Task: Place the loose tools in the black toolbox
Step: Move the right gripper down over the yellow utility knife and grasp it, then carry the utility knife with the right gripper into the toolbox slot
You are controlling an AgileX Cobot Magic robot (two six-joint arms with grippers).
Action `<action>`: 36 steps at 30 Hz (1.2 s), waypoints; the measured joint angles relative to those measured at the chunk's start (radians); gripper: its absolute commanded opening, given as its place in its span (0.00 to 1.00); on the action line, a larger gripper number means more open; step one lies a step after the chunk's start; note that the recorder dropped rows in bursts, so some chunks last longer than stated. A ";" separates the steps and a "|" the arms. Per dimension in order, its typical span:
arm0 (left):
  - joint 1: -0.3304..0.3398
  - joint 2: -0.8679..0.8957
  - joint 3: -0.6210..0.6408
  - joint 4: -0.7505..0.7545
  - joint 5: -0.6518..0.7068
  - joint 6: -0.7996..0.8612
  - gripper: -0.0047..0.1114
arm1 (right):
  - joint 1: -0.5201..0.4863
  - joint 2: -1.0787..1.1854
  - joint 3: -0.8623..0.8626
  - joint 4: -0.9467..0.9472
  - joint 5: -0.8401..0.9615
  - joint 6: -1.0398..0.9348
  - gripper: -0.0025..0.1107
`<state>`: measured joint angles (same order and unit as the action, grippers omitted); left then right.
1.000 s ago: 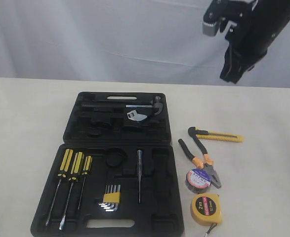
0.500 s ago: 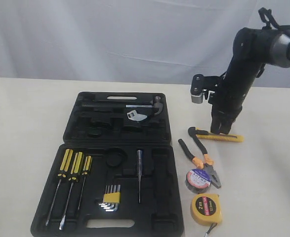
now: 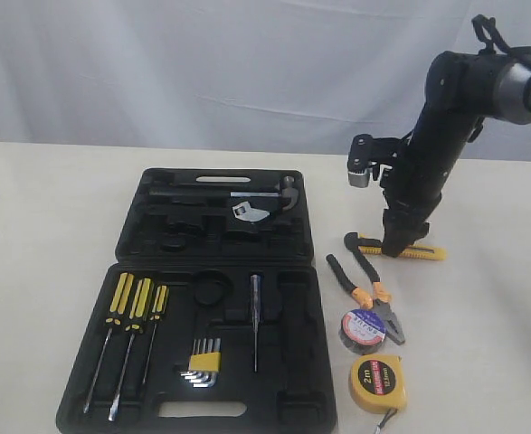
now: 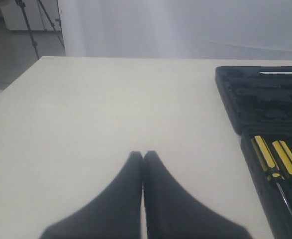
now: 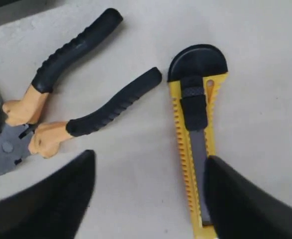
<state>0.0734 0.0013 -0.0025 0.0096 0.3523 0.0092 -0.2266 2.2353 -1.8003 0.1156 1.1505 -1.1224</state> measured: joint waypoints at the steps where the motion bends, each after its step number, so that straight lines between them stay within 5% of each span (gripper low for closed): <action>1: 0.000 0.000 0.000 0.000 0.000 0.000 0.04 | 0.002 0.000 0.000 0.000 -0.008 0.013 0.62; 4: 0.000 0.000 0.000 0.000 0.000 0.000 0.04 | 0.002 0.000 0.000 0.000 -0.038 0.023 0.49; 8: 0.000 0.000 0.000 0.000 0.000 0.000 0.04 | 0.002 0.007 0.000 0.000 -0.052 -0.010 0.57; 36: 0.000 0.000 0.000 0.000 0.000 0.000 0.04 | 0.002 0.118 -0.006 -0.008 -0.202 -0.055 0.55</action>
<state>0.0734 0.0013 -0.0025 0.0096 0.3523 0.0092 -0.2250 2.3532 -1.8060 0.1080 0.9487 -1.1771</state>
